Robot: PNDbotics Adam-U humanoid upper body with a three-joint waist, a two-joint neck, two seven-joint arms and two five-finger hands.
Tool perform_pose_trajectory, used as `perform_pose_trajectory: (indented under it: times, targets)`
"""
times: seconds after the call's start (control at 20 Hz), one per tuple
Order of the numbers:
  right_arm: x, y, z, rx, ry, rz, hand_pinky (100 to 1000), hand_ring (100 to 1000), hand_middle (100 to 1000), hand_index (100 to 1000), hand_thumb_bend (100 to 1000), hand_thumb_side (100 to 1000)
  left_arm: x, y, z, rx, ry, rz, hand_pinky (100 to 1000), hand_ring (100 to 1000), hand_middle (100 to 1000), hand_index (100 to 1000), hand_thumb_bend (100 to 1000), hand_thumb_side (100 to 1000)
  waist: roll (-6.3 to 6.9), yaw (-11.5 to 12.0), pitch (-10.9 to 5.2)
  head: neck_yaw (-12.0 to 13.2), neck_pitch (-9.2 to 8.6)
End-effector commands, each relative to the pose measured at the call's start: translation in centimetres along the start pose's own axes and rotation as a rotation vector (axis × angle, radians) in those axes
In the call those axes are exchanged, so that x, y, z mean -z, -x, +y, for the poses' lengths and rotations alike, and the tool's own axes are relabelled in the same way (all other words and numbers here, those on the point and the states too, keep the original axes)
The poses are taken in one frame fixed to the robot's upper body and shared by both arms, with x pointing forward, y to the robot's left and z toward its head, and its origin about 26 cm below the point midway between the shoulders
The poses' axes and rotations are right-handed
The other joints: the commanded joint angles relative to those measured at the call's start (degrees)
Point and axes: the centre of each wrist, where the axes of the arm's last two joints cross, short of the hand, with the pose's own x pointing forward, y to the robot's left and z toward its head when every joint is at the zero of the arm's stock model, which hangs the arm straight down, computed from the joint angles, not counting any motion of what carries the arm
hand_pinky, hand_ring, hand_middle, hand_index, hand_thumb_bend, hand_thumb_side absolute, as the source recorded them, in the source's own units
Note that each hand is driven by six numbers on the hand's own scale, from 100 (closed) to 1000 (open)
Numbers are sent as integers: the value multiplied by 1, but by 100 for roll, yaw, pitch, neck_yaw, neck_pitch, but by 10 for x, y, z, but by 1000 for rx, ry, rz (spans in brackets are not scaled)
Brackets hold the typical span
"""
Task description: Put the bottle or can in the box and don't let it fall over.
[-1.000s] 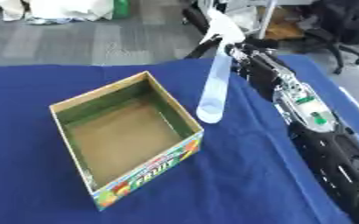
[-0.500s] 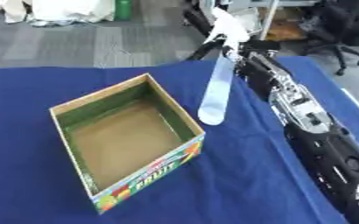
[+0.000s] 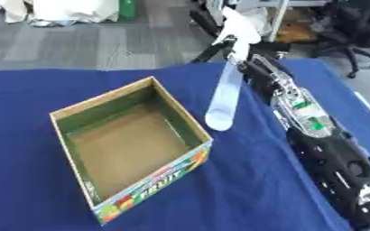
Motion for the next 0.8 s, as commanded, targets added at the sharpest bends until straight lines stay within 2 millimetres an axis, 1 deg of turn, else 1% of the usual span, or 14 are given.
perform_pose_trajectory:
  times: [0.05,0.3,0.45,0.5,0.55,0.65,0.7,0.75,0.8]
  targets:
    - [3,-15,-9,-21,12,-20,1000,1000,1000,1000,100,524,6,-9,-2,8,26,-30,932,1000,1000,811,352,670,12,14,-72,-35,-28]
    - [4,-16,-4,-2,-10,-24,1000,1000,1000,1000,100,524,7,-9,-3,8,29,-31,932,1000,1000,811,351,670,7,21,-55,-21,62]
    - [4,-16,-3,2,-12,-23,1000,1000,1000,1000,100,524,7,-9,-3,8,30,-32,932,1000,1000,811,351,670,7,22,-55,-20,72]
    - [5,-17,-3,3,-12,-23,1000,1000,1000,1000,100,322,7,-9,-3,8,30,-32,932,1000,1000,811,361,678,7,22,-55,-18,80]
    - [5,-16,-1,5,-21,-24,1000,1000,1000,1000,100,523,7,-9,-3,6,30,-33,932,1000,1000,811,349,670,10,28,-54,-10,124]
    - [6,-15,2,6,-34,-23,1000,1000,1000,1000,100,524,8,-9,-4,3,31,-35,932,1000,1000,811,350,670,13,39,-49,-3,155]
    - [7,-14,4,7,-39,-22,1000,1000,1000,998,100,388,8,-9,-4,2,31,-35,932,1000,1000,811,350,670,14,44,-47,-2,160]
    - [7,-12,5,9,-43,-18,1000,1000,1000,997,100,523,8,-9,-4,1,31,-36,932,1000,1000,811,350,670,15,50,-42,-2,161]
    - [7,-10,7,11,-47,-14,1000,1000,1000,999,100,523,8,-9,-4,-1,31,-37,932,1000,1000,811,350,670,15,56,-37,-3,162]
